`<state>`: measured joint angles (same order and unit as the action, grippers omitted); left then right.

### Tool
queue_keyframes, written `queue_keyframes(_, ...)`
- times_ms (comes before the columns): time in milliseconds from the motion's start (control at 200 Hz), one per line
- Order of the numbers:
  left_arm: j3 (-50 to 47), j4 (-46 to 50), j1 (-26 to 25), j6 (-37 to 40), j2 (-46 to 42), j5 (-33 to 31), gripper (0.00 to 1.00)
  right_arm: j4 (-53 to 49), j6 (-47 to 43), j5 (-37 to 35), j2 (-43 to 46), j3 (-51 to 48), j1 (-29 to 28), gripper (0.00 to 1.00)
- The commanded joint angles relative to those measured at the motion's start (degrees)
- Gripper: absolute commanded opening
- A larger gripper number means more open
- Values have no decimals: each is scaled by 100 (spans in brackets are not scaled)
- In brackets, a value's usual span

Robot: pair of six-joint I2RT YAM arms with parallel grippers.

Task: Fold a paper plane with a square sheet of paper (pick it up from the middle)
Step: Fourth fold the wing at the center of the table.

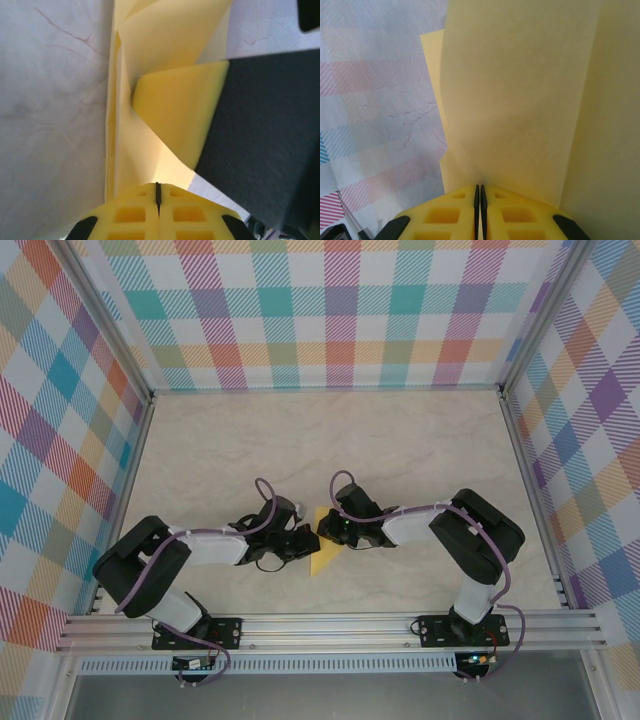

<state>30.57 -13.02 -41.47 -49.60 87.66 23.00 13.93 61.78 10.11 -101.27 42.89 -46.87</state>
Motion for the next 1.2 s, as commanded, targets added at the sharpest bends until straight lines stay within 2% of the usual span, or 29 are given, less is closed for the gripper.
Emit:
queue_keyframes(0,140,614,40,40,258,-240,0,-1061,31,-88,-104,-160,11,14)
queue_keyframes(70,141,1034,34,64,410,-314,0,-1188,-53,-80,-50,-27,74,14)
queue_keyframes(205,-288,800,34,36,597,-292,0,-1364,-347,58,202,320,304,14)
queue_keyframes(375,-302,789,35,201,740,-182,0,-1345,-594,165,543,450,328,15)
queue_keyframes(610,-91,1031,26,410,761,-156,0,-953,-563,552,171,430,319,14)
queue_keyframes(770,-55,1183,19,485,775,-186,0,-1074,-612,224,-39,483,350,13)
queue_keyframes(935,-33,1550,21,636,851,-406,0,-1098,-709,73,-185,456,719,13)
queue_keyframes(1195,-121,1462,20,645,972,-376,0,-1252,-1011,67,-368,758,1401,13)
